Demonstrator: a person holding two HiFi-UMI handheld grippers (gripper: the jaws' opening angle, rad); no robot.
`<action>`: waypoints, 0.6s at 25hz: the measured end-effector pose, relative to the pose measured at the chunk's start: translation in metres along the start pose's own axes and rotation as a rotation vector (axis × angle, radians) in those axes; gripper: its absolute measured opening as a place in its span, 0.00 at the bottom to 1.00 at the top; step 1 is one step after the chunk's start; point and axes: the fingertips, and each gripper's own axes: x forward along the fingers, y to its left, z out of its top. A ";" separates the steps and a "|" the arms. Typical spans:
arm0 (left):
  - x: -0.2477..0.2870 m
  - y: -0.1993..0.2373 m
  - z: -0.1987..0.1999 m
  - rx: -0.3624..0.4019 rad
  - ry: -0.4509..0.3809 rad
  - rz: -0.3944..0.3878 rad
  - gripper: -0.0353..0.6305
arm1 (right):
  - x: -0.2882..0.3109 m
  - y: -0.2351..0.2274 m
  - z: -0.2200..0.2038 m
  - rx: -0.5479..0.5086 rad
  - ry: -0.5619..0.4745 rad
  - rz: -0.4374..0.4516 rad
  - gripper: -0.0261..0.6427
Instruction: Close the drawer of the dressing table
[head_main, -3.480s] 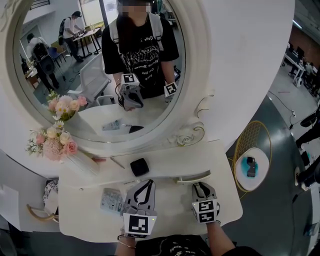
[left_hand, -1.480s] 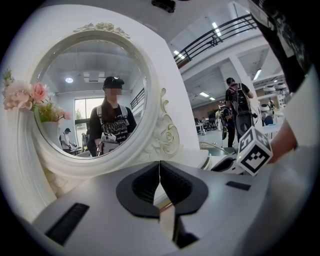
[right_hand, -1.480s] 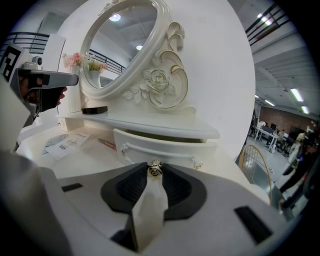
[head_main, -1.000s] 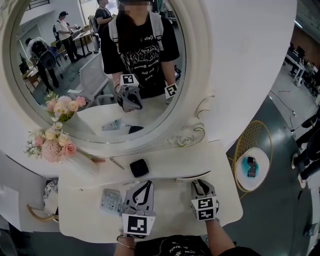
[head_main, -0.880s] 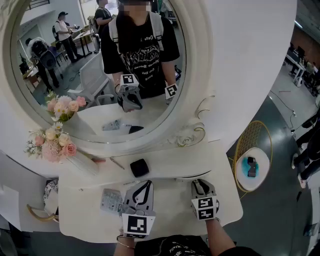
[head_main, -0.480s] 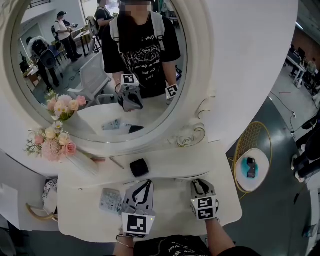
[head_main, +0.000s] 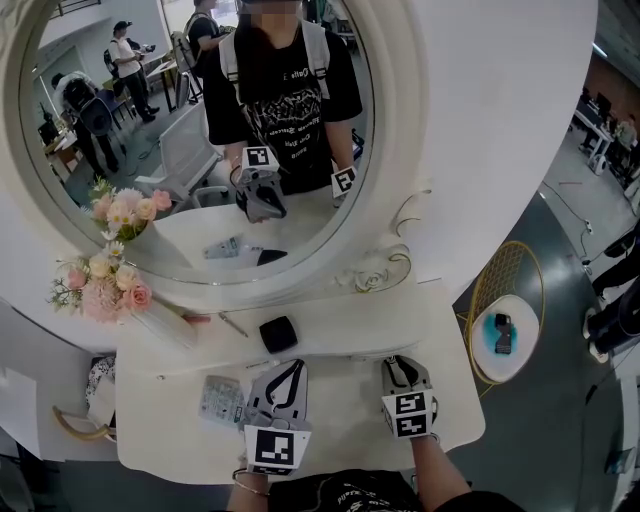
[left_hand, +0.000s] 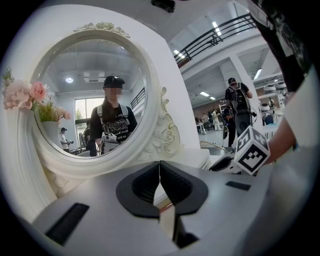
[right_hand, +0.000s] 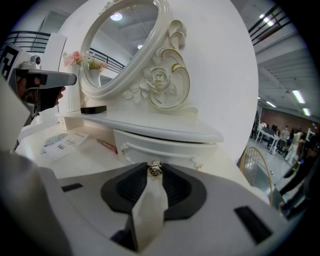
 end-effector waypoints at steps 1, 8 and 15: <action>0.000 0.000 0.000 0.001 0.004 0.001 0.08 | 0.000 0.000 0.000 0.002 -0.001 -0.001 0.19; 0.000 -0.001 -0.003 0.001 0.010 0.005 0.08 | -0.001 0.001 -0.001 0.002 0.010 0.007 0.19; 0.000 -0.003 -0.005 0.005 0.014 0.003 0.08 | 0.000 0.000 -0.001 0.002 0.007 0.007 0.19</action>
